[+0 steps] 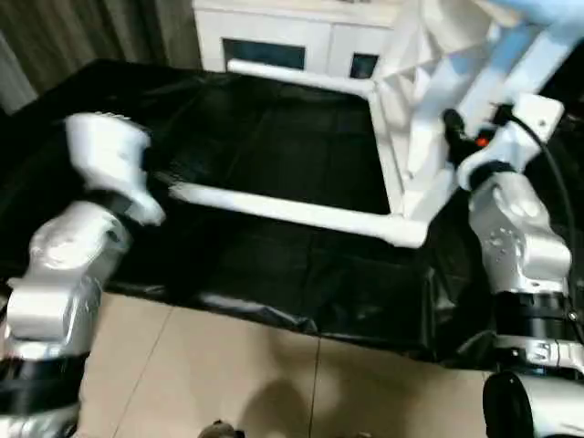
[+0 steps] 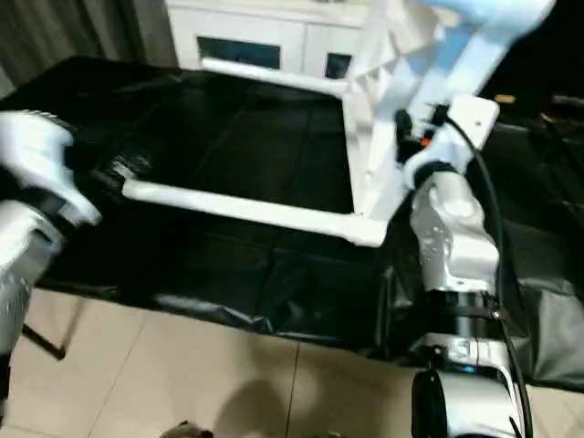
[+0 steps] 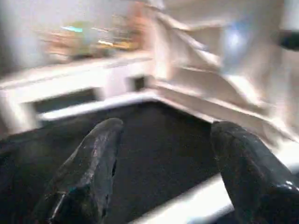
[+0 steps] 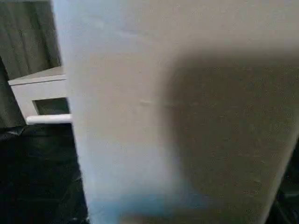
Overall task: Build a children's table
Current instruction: Flip table
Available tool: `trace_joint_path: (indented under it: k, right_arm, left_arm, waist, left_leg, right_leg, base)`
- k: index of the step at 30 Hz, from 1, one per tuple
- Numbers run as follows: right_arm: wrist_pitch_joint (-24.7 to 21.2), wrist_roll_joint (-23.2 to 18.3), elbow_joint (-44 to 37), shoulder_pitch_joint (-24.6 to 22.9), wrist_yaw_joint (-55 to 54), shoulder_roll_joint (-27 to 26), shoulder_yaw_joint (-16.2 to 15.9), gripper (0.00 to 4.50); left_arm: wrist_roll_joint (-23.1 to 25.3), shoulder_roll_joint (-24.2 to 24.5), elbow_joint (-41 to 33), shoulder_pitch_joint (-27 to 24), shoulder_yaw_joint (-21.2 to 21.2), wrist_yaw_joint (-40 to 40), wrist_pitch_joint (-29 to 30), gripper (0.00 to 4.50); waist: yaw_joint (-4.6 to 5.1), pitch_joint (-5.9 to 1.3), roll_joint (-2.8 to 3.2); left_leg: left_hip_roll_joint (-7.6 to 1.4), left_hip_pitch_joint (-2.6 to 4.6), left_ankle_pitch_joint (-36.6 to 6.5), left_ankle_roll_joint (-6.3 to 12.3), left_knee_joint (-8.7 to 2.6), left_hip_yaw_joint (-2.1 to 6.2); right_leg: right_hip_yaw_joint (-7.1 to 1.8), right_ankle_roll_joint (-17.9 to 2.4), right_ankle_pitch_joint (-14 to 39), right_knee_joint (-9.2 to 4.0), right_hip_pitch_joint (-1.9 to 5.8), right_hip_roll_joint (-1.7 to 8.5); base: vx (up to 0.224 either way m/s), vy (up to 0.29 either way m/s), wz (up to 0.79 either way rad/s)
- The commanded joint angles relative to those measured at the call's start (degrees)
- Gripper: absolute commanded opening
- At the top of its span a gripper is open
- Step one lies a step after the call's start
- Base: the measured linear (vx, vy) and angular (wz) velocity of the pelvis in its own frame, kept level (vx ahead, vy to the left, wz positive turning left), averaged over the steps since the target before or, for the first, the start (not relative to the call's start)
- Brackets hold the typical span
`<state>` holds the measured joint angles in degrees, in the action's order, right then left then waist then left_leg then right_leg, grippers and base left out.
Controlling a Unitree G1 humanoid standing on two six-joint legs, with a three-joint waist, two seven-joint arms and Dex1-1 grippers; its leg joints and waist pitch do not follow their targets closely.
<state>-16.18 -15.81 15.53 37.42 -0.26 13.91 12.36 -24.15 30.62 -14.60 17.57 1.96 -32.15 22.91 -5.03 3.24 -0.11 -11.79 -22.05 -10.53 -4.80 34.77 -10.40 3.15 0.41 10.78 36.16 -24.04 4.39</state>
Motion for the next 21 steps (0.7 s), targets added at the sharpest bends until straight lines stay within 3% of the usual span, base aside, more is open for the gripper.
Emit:
trace_joint_path:
  k: [1, 2, 9, 11, 12, 14, 19, 21]
  right_arm:
    - [0.0, 1.8, -1.3, 1.3, -0.6, -0.4, -1.2, 1.90]
    - [0.1, 2.3, -1.1, 1.4, -0.6, -0.5, -1.5, 1.90]
    - [-2.0, 3.7, 0.7, 2.1, 0.6, 0.0, -3.8, 1.90]
    - [-2.4, 3.8, -0.2, 2.1, 0.9, 0.0, -4.0, 2.45]
    - [-2.5, 4.2, -0.8, 2.1, 0.5, 0.0, -4.0, 2.59]
    - [-2.4, 4.8, -1.5, 1.8, 0.1, 0.1, -3.9, 2.71]
    - [-1.3, 3.9, -4.8, -0.6, -0.1, -1.1, -3.6, 3.10]
    - [1.1, 3.7, -8.3, -4.2, 0.3, -2.8, -4.2, 3.35]
  left_arm:
    - [-2.6, 1.4, -4.4, -0.5, -3.2, -4.4, 3.9, 3.36]
    - [-2.9, 1.7, -5.1, -0.5, -3.7, -5.1, 4.5, 3.36]
    - [-2.8, 2.0, -4.9, 1.3, -4.7, -6.4, 5.7, 3.36]
    - [-2.9, 2.2, -4.7, 1.8, -4.5, -6.4, 6.2, 3.36]
    - [-2.6, 2.3, -4.7, 2.2, -4.4, -6.5, 6.3, 3.36]
    - [-2.8, 2.1, -4.7, 2.7, -4.2, -6.5, 6.8, 3.36]
    - [-2.4, 2.1, -4.6, 3.4, -4.3, -6.9, 6.7, 3.36]
    - [-1.3, 2.8, -4.8, 4.2, -5.5, -7.5, 6.5, 3.36]
  waist:
    - [0.12, -4.22, -0.43]
    - [0.16, -4.13, -0.20]
    - [0.41, -4.05, -0.05]
    - [0.44, -4.11, -0.14]
    - [0.44, -4.15, 0.21]
    - [0.49, -4.29, -0.08]
    - [0.34, -4.31, 0.04]
    - [0.29, -4.15, 0.27]
  left_leg:
    - [-0.36, 1.02, -4.4, -1.02, -3.62, -0.38]
    - [-0.40, 1.21, -5.8, -1.46, -3.65, -0.43]
    - [-0.29, 1.45, -8.7, -3.01, -3.79, -0.32]
    - [-0.27, 1.26, -8.5, -3.22, -3.82, -0.21]
    - [-0.25, 1.30, -8.4, -3.35, -3.77, -0.18]
    - [-0.21, 1.12, -7.2, -3.30, -3.68, -0.17]
    - [-0.20, 1.16, -6.8, -3.02, -3.60, -0.19]
    - [-0.27, 1.22, -7.9, -3.20, -3.73, -0.12]
  right_leg:
    - [-2.29, -9.2, 3.2, -2.80, 3.09, 2.30]
    - [-2.34, -9.0, 4.9, -3.04, 2.96, 2.21]
    - [-2.41, -7.2, 8.3, -3.50, 2.77, 1.85]
    - [-2.40, -7.1, 7.8, -3.37, 3.00, 1.86]
    - [-2.40, -7.1, 7.4, -3.33, 2.94, 1.84]
    - [-2.42, -7.3, 5.4, -3.06, 3.16, 1.82]
    - [-2.49, -7.5, 4.5, -2.97, 3.14, 1.78]
    - [-2.51, -7.0, 6.1, -3.18, 2.99, 1.88]
  base:
    - [0.000, 0.000, 0.00]
    - [0.000, 0.000, 0.00]
    - [0.000, 0.000, 0.00]
    - [0.000, 0.000, 0.00]
    - [0.000, 0.000, 0.00]
    - [0.000, 0.000, 0.00]
    - [0.000, 0.000, 0.00]
    - [0.000, 0.000, 0.00]
